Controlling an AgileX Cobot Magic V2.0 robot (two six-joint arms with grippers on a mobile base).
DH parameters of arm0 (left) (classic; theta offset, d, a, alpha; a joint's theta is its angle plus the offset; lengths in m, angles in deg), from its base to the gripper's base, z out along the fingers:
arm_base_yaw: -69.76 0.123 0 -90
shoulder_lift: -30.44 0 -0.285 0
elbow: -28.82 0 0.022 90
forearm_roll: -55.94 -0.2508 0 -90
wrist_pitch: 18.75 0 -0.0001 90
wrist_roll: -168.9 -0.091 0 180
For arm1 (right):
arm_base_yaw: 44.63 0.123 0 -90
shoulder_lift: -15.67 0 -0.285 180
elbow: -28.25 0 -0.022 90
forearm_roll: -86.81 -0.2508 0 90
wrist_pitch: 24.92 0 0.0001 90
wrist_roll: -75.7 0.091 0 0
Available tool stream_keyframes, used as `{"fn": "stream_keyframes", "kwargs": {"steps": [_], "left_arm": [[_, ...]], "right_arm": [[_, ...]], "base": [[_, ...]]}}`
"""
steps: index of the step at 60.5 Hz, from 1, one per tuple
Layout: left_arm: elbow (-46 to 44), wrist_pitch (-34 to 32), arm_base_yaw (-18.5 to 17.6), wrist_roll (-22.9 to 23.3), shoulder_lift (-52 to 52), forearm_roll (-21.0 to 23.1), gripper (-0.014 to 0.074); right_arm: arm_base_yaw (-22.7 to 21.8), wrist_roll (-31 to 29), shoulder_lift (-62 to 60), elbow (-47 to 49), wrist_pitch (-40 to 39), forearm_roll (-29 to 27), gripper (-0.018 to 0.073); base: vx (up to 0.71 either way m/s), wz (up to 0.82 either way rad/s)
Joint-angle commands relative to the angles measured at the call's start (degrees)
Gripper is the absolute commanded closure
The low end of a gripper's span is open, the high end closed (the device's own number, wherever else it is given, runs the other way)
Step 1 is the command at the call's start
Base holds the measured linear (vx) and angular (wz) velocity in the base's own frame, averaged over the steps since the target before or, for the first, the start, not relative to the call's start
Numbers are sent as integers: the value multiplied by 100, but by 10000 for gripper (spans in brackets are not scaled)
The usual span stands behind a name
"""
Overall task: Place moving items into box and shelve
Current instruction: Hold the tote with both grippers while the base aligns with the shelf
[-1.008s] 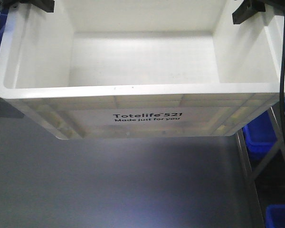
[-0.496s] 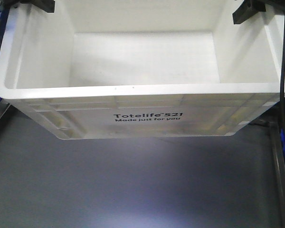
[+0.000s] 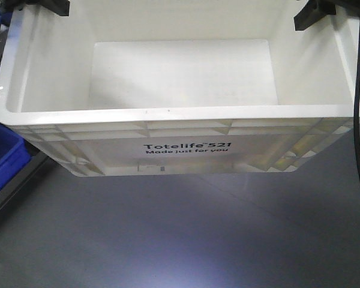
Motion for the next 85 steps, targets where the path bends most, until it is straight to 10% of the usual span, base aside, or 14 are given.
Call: {"fn": "stream_keyframes", "kwargs": {"steps": [1,85], "left_arm": [[-219,-639,-42,-103,-349,406,603],[-219,-639,-42,-103,-349,406,603]], "right_arm": [[-24,99,-265,234,-39,-20,564],[-24,99,-265,234,-39,-20,564]], "base": [[20,66],[17,62]]}}
